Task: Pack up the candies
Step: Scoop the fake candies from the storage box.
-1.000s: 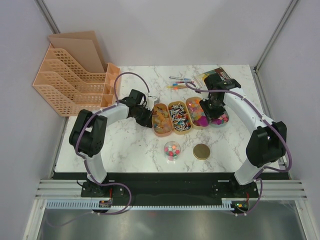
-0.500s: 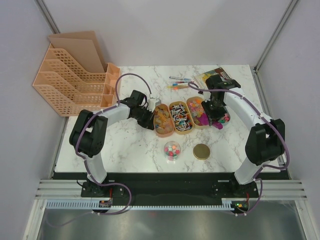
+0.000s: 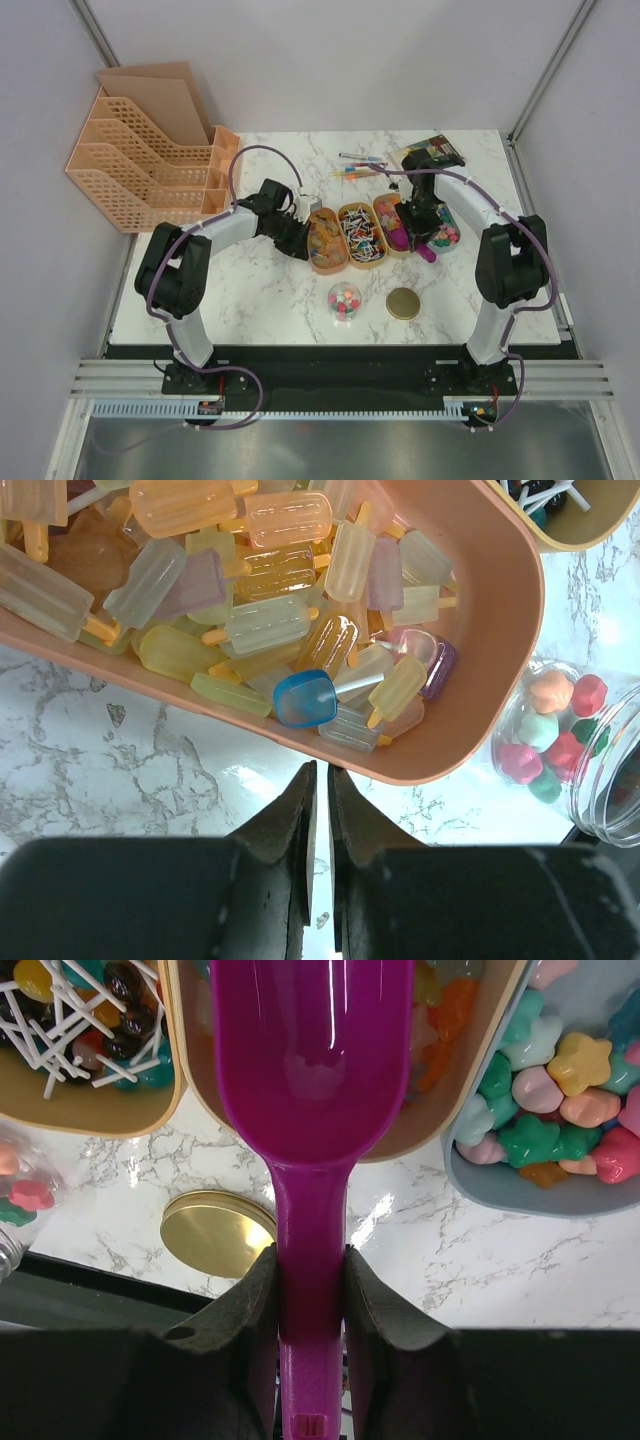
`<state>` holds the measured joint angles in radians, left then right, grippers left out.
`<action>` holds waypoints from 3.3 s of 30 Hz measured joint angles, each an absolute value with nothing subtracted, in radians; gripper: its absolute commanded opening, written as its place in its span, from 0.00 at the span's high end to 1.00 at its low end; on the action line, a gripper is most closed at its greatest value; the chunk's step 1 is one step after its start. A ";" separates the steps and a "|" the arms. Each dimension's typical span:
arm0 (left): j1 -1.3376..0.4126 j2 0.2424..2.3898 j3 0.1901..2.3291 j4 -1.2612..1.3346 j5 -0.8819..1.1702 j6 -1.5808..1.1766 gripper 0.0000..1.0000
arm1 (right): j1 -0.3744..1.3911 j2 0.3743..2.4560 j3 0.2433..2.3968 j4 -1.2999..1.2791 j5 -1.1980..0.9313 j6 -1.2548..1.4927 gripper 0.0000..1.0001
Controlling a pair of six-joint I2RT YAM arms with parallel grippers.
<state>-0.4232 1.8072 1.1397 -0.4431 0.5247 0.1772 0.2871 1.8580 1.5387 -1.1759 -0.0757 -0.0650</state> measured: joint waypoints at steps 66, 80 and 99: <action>-0.236 1.662 1.237 -0.527 0.445 0.307 0.43 | 0.214 2.080 1.675 -1.134 -0.224 -0.156 1.00; -0.186 1.662 1.303 -0.539 0.445 0.337 0.43 | 0.213 1.942 1.485 -0.952 -0.224 -0.155 1.00; -0.171 1.664 1.405 -0.597 0.419 0.384 0.43 | 0.200 1.627 1.076 -0.543 -0.228 -0.124 1.00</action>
<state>-0.1707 1.6638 1.4052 -0.5968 0.4191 0.3843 0.1997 1.6268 1.0763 -0.5426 -0.2276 -0.1238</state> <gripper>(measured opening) 0.566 0.336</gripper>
